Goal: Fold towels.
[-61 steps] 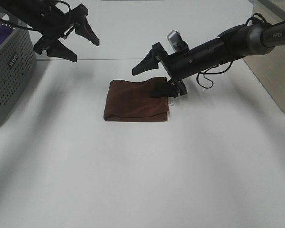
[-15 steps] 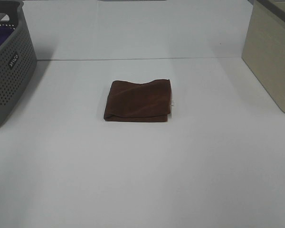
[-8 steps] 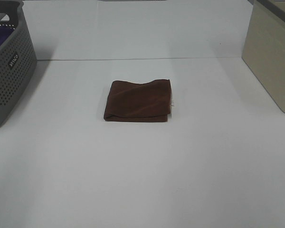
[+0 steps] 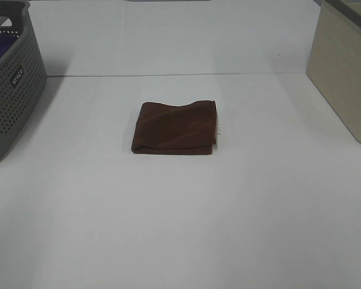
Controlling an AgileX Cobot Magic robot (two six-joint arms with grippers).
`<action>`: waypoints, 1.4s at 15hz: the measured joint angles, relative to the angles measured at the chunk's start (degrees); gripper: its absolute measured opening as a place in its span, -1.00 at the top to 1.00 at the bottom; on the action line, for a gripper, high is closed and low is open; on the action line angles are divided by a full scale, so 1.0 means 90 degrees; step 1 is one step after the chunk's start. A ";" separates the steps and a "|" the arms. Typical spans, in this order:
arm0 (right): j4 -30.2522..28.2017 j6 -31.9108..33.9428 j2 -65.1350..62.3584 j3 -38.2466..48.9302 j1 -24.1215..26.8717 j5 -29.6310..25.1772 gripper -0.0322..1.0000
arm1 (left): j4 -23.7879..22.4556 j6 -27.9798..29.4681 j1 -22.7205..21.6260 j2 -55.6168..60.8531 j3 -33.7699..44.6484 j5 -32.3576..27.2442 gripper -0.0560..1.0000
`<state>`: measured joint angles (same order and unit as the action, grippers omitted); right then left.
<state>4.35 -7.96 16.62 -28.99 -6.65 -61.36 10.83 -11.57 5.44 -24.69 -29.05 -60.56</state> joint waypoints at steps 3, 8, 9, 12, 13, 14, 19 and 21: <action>0.0038 0.0000 -0.0089 0.0000 0.0216 0.0000 -0.67 | 0.0013 0.0000 -0.0503 0.0267 0.0000 0.0000 -0.52; 0.0045 0.0006 -0.0898 0.0013 0.0789 0.0000 -0.67 | 0.0019 -0.0006 -0.0917 0.1859 0.0000 0.0000 -0.52; 0.0057 0.0006 -0.1101 0.0013 0.0802 0.0000 -0.67 | 0.0025 -0.0006 -0.0917 0.2158 0.0000 0.0000 -0.52; 0.0064 0.0006 -0.1725 0.0013 0.0802 0.0000 -0.67 | 0.0038 -0.0006 -0.0917 0.2763 0.0000 -0.0006 -0.52; 0.0064 0.0006 -0.1840 0.0013 0.0802 0.0000 -0.67 | 0.0038 -0.0006 -0.0917 0.2769 0.0000 -0.0006 -0.52; 0.0070 0.0006 -0.1872 0.0013 0.0802 0.0000 -0.67 | 0.0032 -0.0006 -0.0917 0.2769 0.0000 -0.0006 -0.52; 0.0070 0.0006 -0.1884 0.0013 0.0802 0.0000 -0.67 | 0.0025 -0.0019 -0.0910 0.2769 0.0000 -0.0006 -0.52; 0.0070 0.0006 -0.1884 0.0013 0.0802 0.0000 -0.67 | 0.0006 -0.0019 -0.0809 0.2769 0.0000 -0.0006 -0.52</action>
<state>4.98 -7.91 -0.34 -28.88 0.57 -61.36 10.89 -11.75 -1.83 0.23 -29.05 -60.62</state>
